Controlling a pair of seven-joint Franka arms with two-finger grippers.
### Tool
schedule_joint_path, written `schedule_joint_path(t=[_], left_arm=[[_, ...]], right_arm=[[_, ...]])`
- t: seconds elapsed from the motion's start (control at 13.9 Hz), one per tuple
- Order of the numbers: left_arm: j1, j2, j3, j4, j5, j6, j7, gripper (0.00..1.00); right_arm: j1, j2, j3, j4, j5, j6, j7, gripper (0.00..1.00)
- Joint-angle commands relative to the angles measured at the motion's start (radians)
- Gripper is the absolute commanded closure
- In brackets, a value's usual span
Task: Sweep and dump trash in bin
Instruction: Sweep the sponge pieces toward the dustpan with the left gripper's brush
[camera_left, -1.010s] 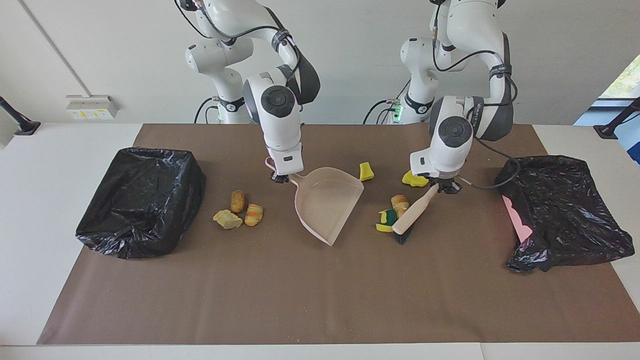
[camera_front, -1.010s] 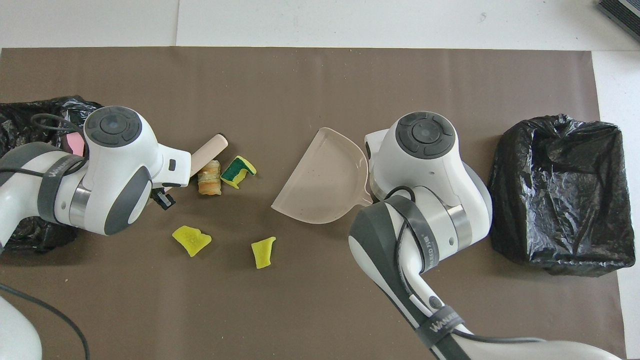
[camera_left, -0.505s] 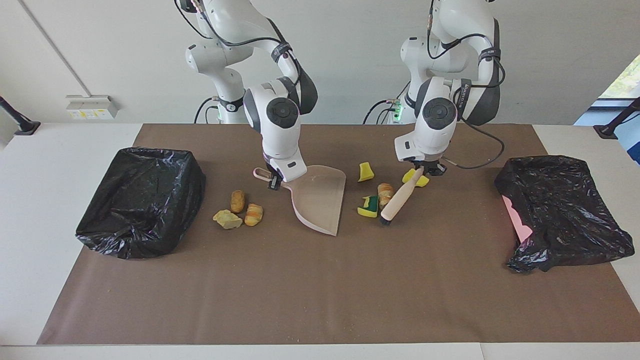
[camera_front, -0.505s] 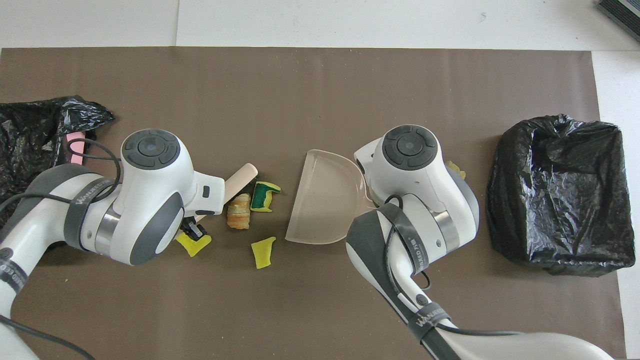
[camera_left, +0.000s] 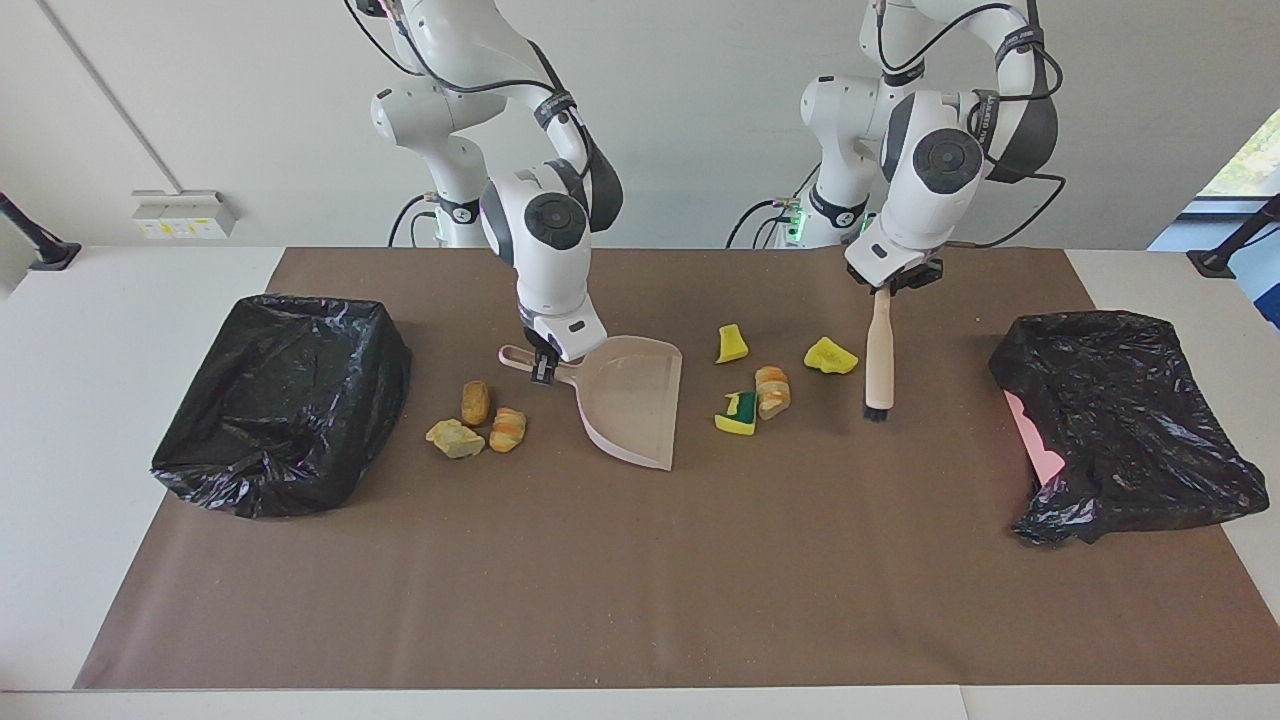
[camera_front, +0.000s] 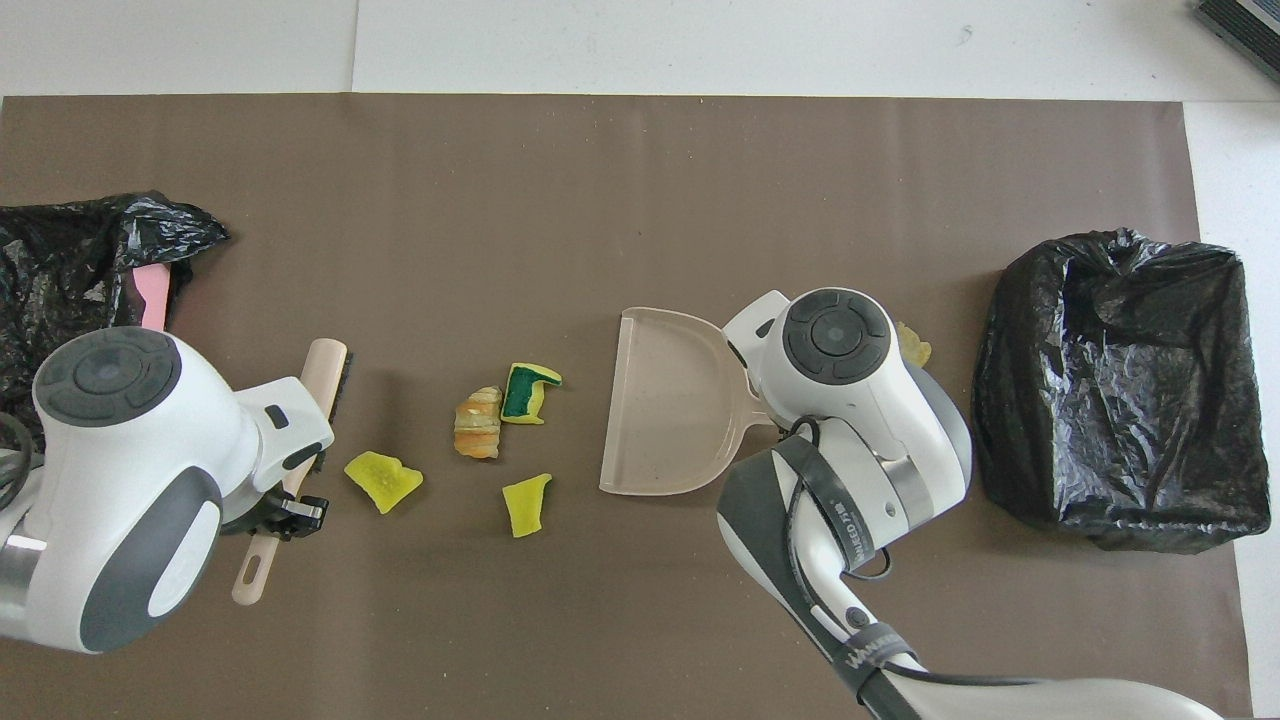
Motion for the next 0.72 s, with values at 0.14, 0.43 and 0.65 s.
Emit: schedule_joint_path(t=[0.14, 0.43, 0.65], left_arm=[[0.029, -0.159, -0.007, -0.236, -0.013, 0.039, -0.31, 1.0], [-0.037, -0.078, -0.013, -0.265, -0.164, 0.199, -0.391, 1.0], [-0.144, 0.035, -0.013, -0.235, -0.24, 0.36, -0.383, 1.0]], right_arm=[[0.002, -0.022, 0.007, -0.035, -0.019, 0.022, -0.014, 1.0], [0.002, -0.022, 0.007, -0.035, -0.019, 0.023, -0.012, 1.0], [0.002, -0.02, 0.007, -0.035, -0.019, 0.023, -0.012, 1.0]])
